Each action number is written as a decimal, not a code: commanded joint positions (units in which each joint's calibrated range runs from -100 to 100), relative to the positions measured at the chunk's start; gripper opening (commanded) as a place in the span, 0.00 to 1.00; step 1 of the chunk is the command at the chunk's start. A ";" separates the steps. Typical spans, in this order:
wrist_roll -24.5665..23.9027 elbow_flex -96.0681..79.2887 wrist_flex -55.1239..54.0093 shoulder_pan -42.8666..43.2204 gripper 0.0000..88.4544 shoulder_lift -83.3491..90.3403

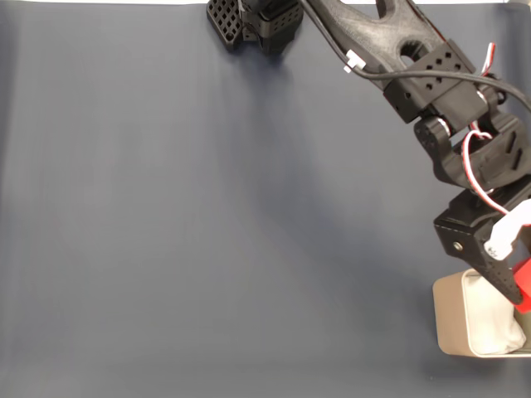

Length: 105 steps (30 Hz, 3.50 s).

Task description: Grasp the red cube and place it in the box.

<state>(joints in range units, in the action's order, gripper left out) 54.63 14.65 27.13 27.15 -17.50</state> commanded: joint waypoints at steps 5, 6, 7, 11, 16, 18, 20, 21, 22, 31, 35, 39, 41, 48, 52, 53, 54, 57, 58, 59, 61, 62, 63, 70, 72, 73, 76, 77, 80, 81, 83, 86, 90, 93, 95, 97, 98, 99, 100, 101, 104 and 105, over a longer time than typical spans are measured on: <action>-0.63 4.06 -0.41 -2.36 0.00 -0.87; -0.93 4.33 -0.41 -2.51 0.00 -1.13; -1.12 4.42 -0.49 -2.65 0.00 -1.31; -2.20 4.60 -0.57 -3.07 0.00 -1.65; -2.88 5.43 -0.57 -3.50 0.00 -2.43; -2.98 6.25 -0.57 -3.57 0.00 -2.95; -3.13 7.52 -0.57 -3.64 0.00 -3.90; -3.27 8.25 -0.57 -3.64 0.00 -4.42; -3.37 8.80 -0.57 -3.64 0.00 -4.86; -3.52 11.27 -0.57 -3.50 0.00 -7.54; -3.13 11.27 -0.57 -3.29 0.00 -7.98; -2.88 11.36 -0.57 -3.07 0.00 -8.50; -2.78 11.45 -0.57 -3.00 0.00 -8.84; -2.64 12.18 -0.57 -2.36 0.00 -9.71; -2.64 12.45 -0.57 -1.87 0.00 -10.23; -2.64 12.54 -0.57 -1.80 0.00 -10.23; -2.64 12.63 -0.57 -1.73 0.00 -10.40; -2.49 12.91 -0.57 -1.73 0.00 -10.66; -2.44 12.91 -0.57 -1.73 0.00 -10.75; -2.44 13.00 -0.57 -1.73 0.00 -10.75; -2.44 13.18 -0.57 -1.73 0.00 -10.84; -2.39 13.27 -0.57 -1.73 0.00 -10.92; -2.34 13.27 -0.57 -1.73 0.00 -10.92; -2.20 13.36 -0.57 -1.73 0.00 -10.92; -2.20 13.36 -0.41 -1.73 0.00 -10.84; -2.20 13.36 -0.32 -1.73 0.00 -10.84; -2.15 13.36 -0.16 -1.73 0.01 -10.75; -2.15 13.36 -0.08 -1.73 0.02 -10.75; -2.05 13.27 0.41 -1.65 0.09 -10.75; -1.95 13.09 0.49 -1.65 0.14 -10.75; -1.66 13.09 0.66 -1.87 0.40 -10.58; -1.47 13.27 0.66 -1.94 0.44 -10.66; -1.32 13.36 0.82 -1.94 0.47 -10.75; -1.22 13.36 0.74 -1.94 0.49 -10.84; -1.22 13.36 0.74 -1.94 0.49 -10.84; -1.07 13.36 0.58 -1.94 0.50 -11.01; -1.07 13.36 0.49 -1.94 0.50 -11.01; -1.03 13.36 0.49 -1.94 0.50 -11.10; -1.03 13.36 0.49 -1.94 0.50 -11.10; -1.07 13.36 0.49 -1.94 0.50 -11.10; -1.07 13.36 0.49 -1.94 0.50 -11.10; -1.07 13.36 0.49 -1.94 0.50 -11.10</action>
<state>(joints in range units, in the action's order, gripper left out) 53.16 24.68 27.76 24.93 -29.14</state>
